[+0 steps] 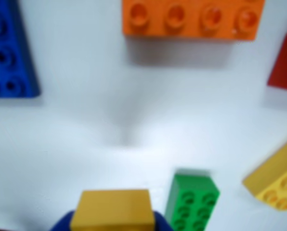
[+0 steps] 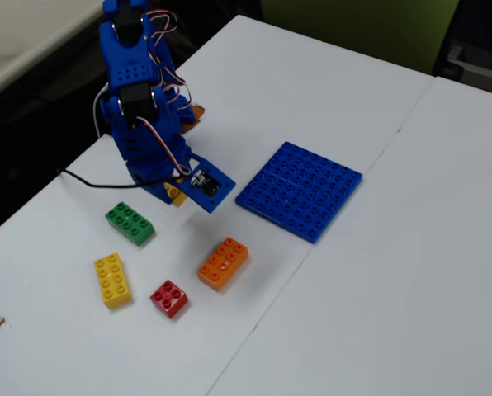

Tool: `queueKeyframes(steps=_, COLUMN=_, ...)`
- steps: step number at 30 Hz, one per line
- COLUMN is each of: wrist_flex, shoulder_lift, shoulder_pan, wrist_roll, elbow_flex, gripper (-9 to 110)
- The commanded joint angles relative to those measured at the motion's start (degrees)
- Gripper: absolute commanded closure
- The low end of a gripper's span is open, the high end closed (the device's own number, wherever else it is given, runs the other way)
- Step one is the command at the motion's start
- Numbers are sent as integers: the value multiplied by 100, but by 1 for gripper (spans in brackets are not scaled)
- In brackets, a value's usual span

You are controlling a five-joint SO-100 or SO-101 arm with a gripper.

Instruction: Pick up the 2x2 yellow block and go up the 8x8 blue block.

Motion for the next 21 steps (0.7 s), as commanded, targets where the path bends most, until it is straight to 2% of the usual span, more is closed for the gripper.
queueKeyframes(steps=1, wrist_flex=923, shoulder_lift=861, shoulder_pan=35, wrist_roll=448, elbow_flex=-114, gripper=100)
queueKeyframes(steps=10, wrist_flex=1125, shoulder_lift=2215, shoulder_pan=-861, wrist_roll=2566, elbow_flex=554, gripper=99)
queueKeyframes(steps=16, wrist_flex=1125, shoulder_lift=2786, shoulder_pan=-1898, wrist_roll=3841, elbow_flex=-18, gripper=99)
queueKeyframes(steps=21, wrist_flex=1134, shoulder_lift=2892, shoulder_pan=-2602, wrist_roll=4614, elbow_flex=-1248, gripper=99)
